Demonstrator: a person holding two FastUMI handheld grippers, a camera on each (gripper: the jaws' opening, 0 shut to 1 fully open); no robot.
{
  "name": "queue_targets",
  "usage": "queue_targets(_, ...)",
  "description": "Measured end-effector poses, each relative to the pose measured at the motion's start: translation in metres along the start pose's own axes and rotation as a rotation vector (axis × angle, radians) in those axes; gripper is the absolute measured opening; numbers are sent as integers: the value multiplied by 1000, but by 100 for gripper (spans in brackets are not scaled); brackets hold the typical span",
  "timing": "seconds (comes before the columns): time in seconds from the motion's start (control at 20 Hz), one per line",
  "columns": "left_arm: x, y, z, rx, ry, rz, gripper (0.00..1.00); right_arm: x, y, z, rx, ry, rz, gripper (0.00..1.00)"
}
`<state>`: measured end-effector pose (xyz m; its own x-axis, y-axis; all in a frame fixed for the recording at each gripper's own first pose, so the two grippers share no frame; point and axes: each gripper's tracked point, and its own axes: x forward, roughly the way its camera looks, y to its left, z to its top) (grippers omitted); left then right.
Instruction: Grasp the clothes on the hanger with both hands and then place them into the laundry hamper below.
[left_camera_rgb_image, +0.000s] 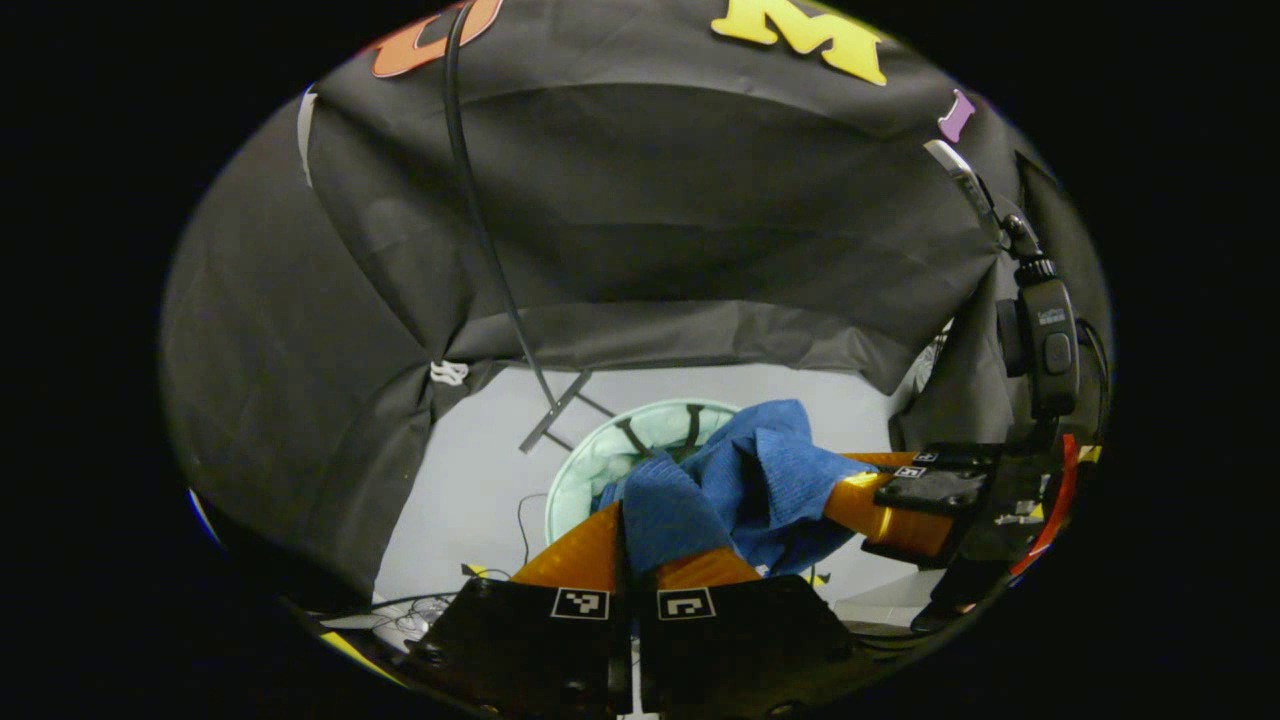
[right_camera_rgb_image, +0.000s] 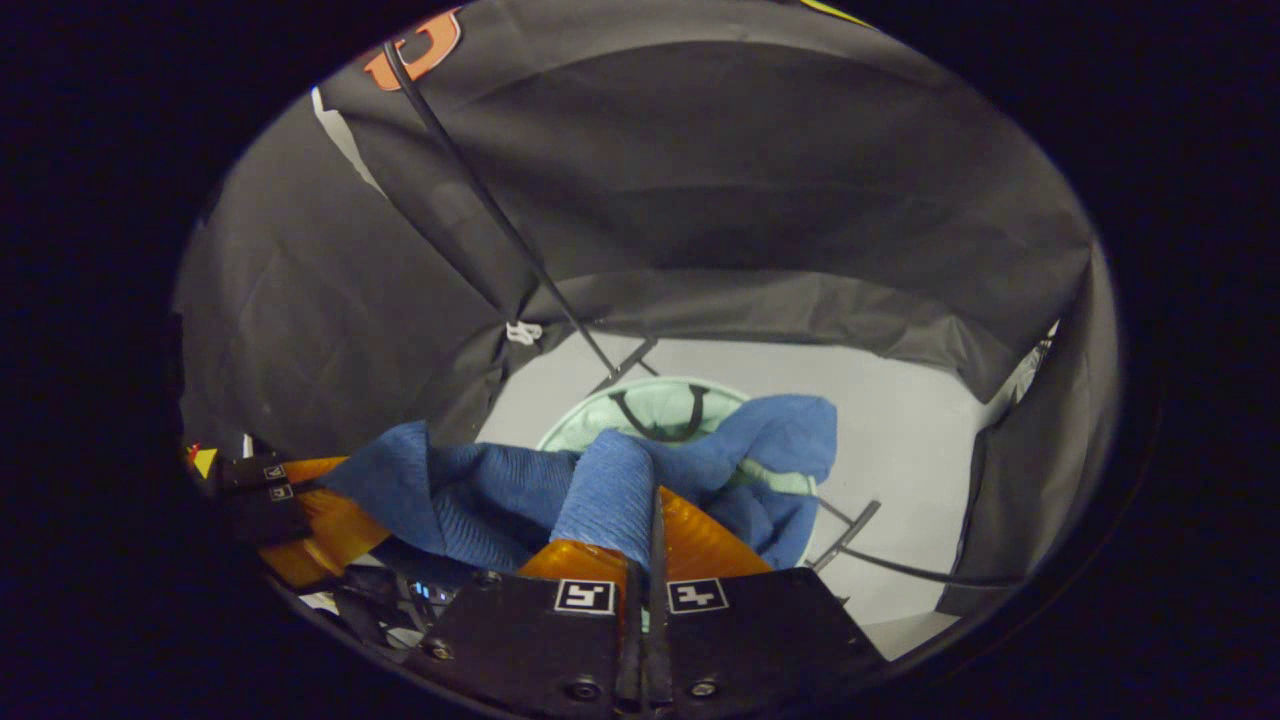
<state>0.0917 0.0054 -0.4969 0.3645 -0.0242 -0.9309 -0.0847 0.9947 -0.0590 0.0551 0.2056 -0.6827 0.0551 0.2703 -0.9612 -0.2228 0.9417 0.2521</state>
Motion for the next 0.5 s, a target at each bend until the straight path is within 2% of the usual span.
queue_targets(0.25, 1, -7, 0, 33, 92, 10, 4, -1, -21, -28, -9, 90, -60, 7)
queue_targets(0.35, 3, -11, -7, 18, 122, 2, 4, -4, -19, -32, 9, 100, -50, 15)
queue_targets(0.4, 6, -15, -10, 7, 138, -15, 7, -9, -20, -31, 17, 98, -45, 28)
queue_targets(0.45, 9, -17, -12, -1, 151, -28, 4, -12, -22, -32, 27, 88, -48, 33)
queue_targets(0.5, 7, -19, -11, -2, 151, -32, 16, -18, -25, -29, 34, 71, -55, 37)
